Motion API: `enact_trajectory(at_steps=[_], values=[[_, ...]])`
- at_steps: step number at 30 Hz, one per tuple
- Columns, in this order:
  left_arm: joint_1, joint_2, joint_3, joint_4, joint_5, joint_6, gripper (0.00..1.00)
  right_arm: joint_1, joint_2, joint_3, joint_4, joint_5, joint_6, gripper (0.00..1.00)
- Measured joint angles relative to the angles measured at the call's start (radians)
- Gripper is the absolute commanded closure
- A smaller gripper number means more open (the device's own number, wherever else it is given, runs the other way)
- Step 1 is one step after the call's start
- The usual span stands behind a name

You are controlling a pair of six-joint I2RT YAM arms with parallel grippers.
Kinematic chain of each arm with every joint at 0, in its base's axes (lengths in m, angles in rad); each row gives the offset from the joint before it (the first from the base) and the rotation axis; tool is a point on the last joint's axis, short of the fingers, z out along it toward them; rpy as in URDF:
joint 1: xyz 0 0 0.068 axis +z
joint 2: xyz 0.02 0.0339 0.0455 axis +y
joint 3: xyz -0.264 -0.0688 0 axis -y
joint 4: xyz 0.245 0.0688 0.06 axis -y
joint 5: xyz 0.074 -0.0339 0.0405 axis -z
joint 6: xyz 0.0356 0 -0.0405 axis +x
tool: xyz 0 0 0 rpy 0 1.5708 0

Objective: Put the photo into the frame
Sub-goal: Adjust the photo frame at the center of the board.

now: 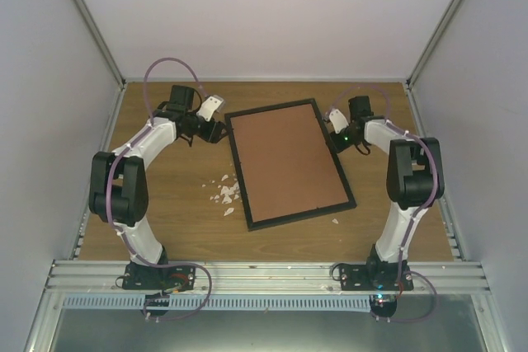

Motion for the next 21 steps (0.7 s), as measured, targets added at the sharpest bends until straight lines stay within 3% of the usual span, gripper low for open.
enact_trajectory(at_steps=[6, 14, 18, 21], values=[[0.017, 0.000, -0.002, 0.001, 0.011, -0.001, 0.36, -0.004, 0.084, 0.108, 0.016, -0.052, -0.224, 0.87], [0.090, -0.001, -0.010, 0.002, 0.009, -0.003, 0.21, 0.098, 0.163, 0.190, 0.024, -0.159, -0.505, 0.88], [0.126, -0.001, -0.010, 0.002, 0.000, -0.001, 0.03, 0.157, 0.204, 0.249, 0.000, -0.189, -0.566, 0.79], [0.141, 0.013, 0.008, -0.006, -0.005, 0.007, 0.01, 0.166, 0.233, 0.307, -0.039, -0.211, -0.531, 0.67]])
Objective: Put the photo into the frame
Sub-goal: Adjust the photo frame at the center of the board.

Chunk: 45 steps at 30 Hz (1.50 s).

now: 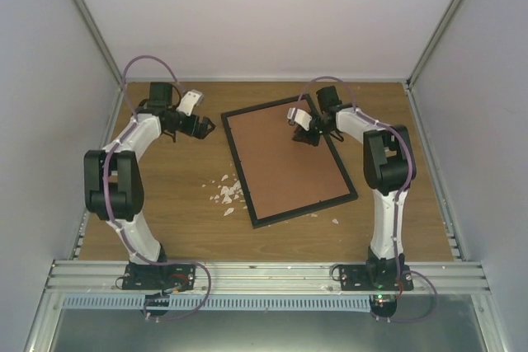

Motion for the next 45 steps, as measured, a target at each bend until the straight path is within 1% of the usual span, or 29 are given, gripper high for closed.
enact_trajectory(at_steps=[1, 3, 4, 6, 11, 15, 18, 20, 22, 24, 27, 30, 33, 35, 37, 38, 42, 45], values=[[0.003, 0.017, 0.020, -0.005, 0.001, 0.003, 0.01, -0.003, 0.003, 0.012, -0.019, -0.012, 0.024, 0.63], [0.006, 0.093, 0.123, -0.039, 0.023, 0.017, 0.01, -0.012, -0.002, 0.013, -0.047, -0.037, 0.085, 0.50], [0.006, 0.146, 0.195, -0.050, 0.044, 0.022, 0.01, -0.018, -0.008, 0.008, -0.057, -0.051, 0.119, 0.47], [0.004, 0.267, 0.350, -0.062, 0.094, 0.028, 0.01, -0.030, -0.039, -0.030, -0.065, -0.072, 0.183, 0.46], [-0.011, 0.523, 0.637, -0.091, 0.167, 0.021, 0.01, -0.086, -0.183, -0.177, -0.074, -0.068, 0.318, 0.46], [-0.043, 0.651, 0.754, -0.093, 0.182, 0.007, 0.01, -0.145, -0.279, -0.274, -0.066, 0.006, 0.406, 0.47], [-0.074, 0.729, 0.830, -0.092, 0.195, -0.008, 0.05, -0.177, -0.297, -0.303, -0.066, 0.060, 0.451, 0.47], [-0.090, 0.767, 0.863, -0.097, 0.215, -0.010, 0.11, -0.186, -0.297, -0.316, -0.067, 0.092, 0.472, 0.47], [-0.101, 0.780, 0.863, -0.108, 0.245, -0.006, 0.18, -0.188, -0.295, -0.322, -0.075, 0.117, 0.486, 0.48], [-0.109, 0.776, 0.836, -0.122, 0.275, 0.005, 0.23, -0.191, -0.285, -0.322, -0.077, 0.130, 0.494, 0.51], [-0.107, 0.716, 0.716, -0.087, 0.300, 0.053, 0.28, -0.196, -0.239, -0.301, -0.081, 0.144, 0.505, 0.54], [-0.086, 0.596, 0.505, -0.067, 0.311, 0.099, 0.32, -0.200, -0.211, -0.270, -0.108, 0.124, 0.519, 0.60], [-0.072, 0.451, 0.272, -0.066, 0.312, 0.148, 0.32, -0.200, -0.187, -0.236, -0.114, 0.120, 0.522, 0.71], [-0.071, 0.370, 0.151, -0.071, 0.310, 0.178, 0.32, -0.200, -0.174, -0.216, -0.116, 0.112, 0.517, 0.73], [-0.072, 0.304, 0.056, -0.084, 0.311, 0.204, 0.29, -0.200, -0.163, -0.204, -0.113, 0.100, 0.490, 0.75], [-0.072, 0.252, -0.014, -0.102, 0.312, 0.222, 0.25, -0.200, -0.157, -0.200, -0.111, 0.082, 0.464, 0.75], [-0.053, 0.098, -0.190, -0.116, 0.320, 0.233, 0.02, -0.186, -0.132, -0.182, -0.112, 0.014, 0.340, 0.82], [-0.021, -0.019, -0.271, -0.102, 0.302, 0.193, 0.01, -0.144, -0.090, -0.128, -0.102, -0.023, 0.261, 0.86]])
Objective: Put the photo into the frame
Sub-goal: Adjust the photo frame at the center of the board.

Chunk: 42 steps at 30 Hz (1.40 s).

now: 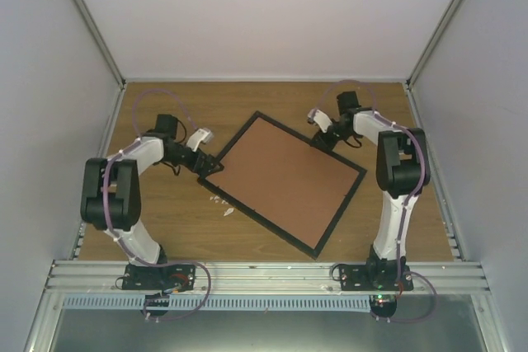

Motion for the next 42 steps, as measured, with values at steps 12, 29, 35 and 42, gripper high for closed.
enact_trajectory(at_steps=[12, 29, 35, 42], values=[[0.148, -0.202, -0.041, 0.168, -0.220, -0.259, 0.01, 0.195, 0.151, 0.190, 0.085, -0.073, -0.156, 0.88], [0.082, -0.023, 0.033, 0.093, -0.399, -0.329, 0.21, 0.200, 0.216, 0.294, 0.067, -0.077, -0.224, 0.84], [0.050, -0.006, 0.046, 0.084, -0.451, -0.326, 0.21, 0.203, 0.216, 0.303, 0.084, -0.042, -0.183, 0.24], [0.048, 0.079, 0.141, 0.080, -0.455, -0.332, 0.26, 0.221, 0.215, 0.377, 0.082, 0.022, -0.047, 0.14]])
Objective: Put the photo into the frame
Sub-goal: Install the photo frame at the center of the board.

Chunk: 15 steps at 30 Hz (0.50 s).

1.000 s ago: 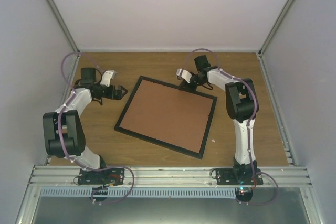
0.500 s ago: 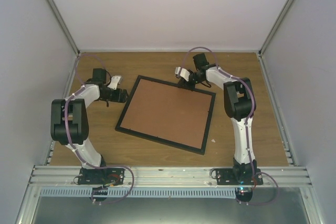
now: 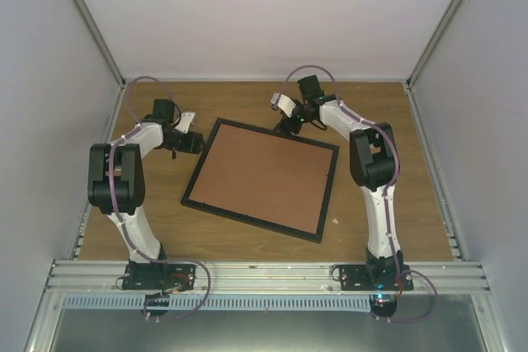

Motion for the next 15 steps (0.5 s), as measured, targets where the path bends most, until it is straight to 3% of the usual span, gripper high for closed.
enact_trajectory(at_steps=[5, 10, 15], values=[[0.000, 0.073, 0.105, -0.002, 0.004, 0.002, 0.29, 0.073, -0.002, 0.025, 0.027, 0.002, 0.106, 0.22], [0.000, 0.082, 0.129, -0.015, 0.008, 0.007, 0.29, 0.121, -0.002, 0.089, 0.019, -0.210, 0.278, 0.33], [-0.026, 0.109, 0.164, -0.016, 0.005, 0.006, 0.29, 0.140, 0.001, 0.093, 0.026, -0.370, 0.414, 0.51]])
